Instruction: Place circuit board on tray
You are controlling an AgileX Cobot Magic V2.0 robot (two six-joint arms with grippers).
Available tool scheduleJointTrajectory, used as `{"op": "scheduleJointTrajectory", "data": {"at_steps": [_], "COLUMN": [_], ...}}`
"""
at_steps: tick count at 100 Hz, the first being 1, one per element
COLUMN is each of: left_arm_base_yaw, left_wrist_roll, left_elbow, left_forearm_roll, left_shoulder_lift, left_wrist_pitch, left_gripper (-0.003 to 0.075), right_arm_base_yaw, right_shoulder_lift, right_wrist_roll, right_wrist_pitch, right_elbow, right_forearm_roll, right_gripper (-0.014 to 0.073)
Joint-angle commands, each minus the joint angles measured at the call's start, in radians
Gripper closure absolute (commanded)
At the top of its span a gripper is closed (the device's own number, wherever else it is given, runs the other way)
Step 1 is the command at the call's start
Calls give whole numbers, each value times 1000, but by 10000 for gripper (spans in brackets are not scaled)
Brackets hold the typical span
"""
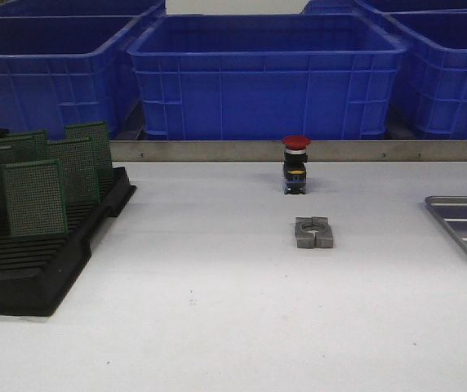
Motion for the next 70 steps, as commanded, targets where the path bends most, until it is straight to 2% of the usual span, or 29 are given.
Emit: {"op": "scheduleJointTrajectory", "data": {"at_steps": [1,43,60,70], "left_arm_base_yaw": [2,2,2,2], "left_wrist_roll": [-8,-8,-8,-8], "left_elbow": [-1,-26,-136,-235], "left_forearm_roll": [0,-2,-54,-60], "left_shoulder_lift": [-35,-35,4,59], "left_wrist_pitch": [-77,-77,-39,37], "left_gripper": [738,738,738,738], "right_arm_base_yaw": [0,0,0,0], "right_shoulder_lift": [-22,-22,-22,-22], "right_wrist_roll": [-4,-4,-4,-4], "right_wrist_pitch": [-86,-86,-86,-86], "right_elbow": [-13,-13,-13,-13], "right_forearm_roll": [-12,-12,-12,-12], "right_gripper": [662,662,662,662]}}
